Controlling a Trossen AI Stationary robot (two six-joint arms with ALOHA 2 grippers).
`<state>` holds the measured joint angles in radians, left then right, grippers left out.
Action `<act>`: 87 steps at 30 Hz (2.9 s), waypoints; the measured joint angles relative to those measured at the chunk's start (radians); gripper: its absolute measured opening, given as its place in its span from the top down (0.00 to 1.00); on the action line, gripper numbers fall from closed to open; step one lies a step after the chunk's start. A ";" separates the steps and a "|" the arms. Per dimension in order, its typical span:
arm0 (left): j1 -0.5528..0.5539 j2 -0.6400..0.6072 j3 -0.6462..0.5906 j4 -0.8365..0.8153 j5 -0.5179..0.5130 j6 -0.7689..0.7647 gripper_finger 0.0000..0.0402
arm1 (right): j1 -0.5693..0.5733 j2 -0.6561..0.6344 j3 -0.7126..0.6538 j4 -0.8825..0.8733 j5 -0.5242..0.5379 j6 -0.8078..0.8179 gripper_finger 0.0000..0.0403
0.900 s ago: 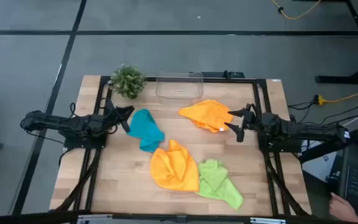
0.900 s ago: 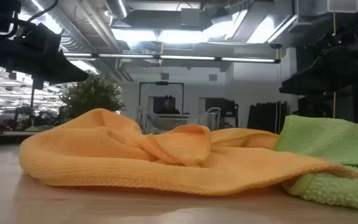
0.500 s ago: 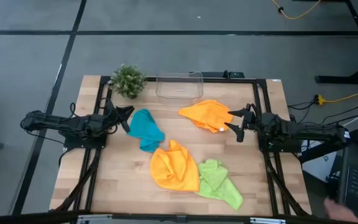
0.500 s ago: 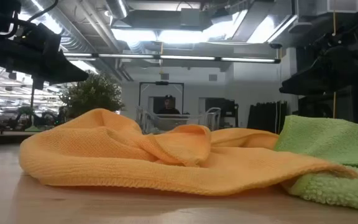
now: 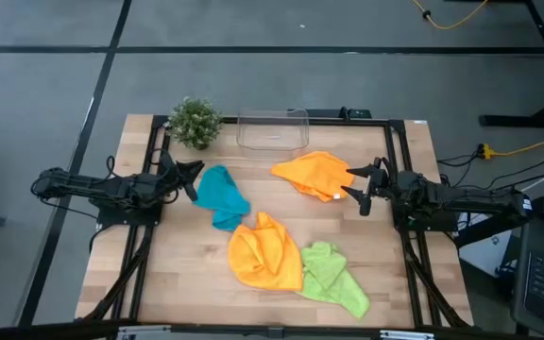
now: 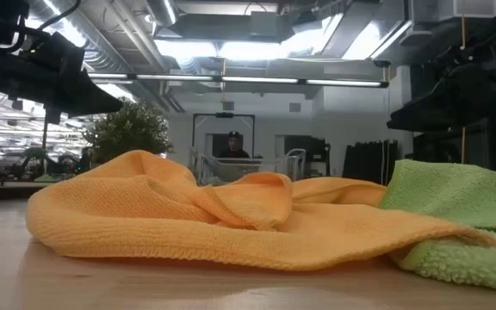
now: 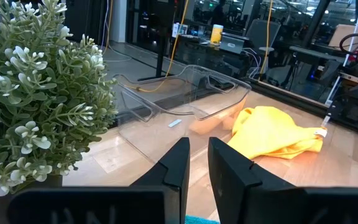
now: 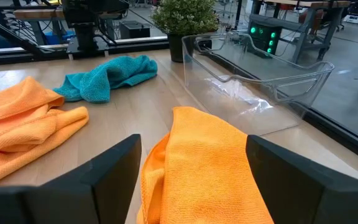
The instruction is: Fold microfiber towels
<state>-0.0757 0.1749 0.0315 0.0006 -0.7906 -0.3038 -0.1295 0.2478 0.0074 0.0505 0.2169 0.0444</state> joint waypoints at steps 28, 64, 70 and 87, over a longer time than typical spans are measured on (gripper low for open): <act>0.000 0.000 0.000 0.000 0.000 0.000 0.87 | 0.000 0.000 0.000 0.000 0.000 0.000 0.27; 0.000 0.000 0.000 0.042 -0.007 -0.294 0.87 | 0.000 0.000 0.000 0.142 -0.148 0.769 0.27; 0.000 0.000 0.000 0.155 -0.011 -0.493 0.87 | 0.023 0.001 0.064 0.287 -0.322 0.870 0.27; -0.001 0.000 0.000 0.234 0.010 -0.500 0.87 | 0.129 0.443 0.708 -0.590 -0.174 0.399 0.27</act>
<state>-0.0769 0.1749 0.0315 0.2343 -0.7807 -0.8043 -0.0010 0.6904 0.7150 -0.5393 0.0427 0.4439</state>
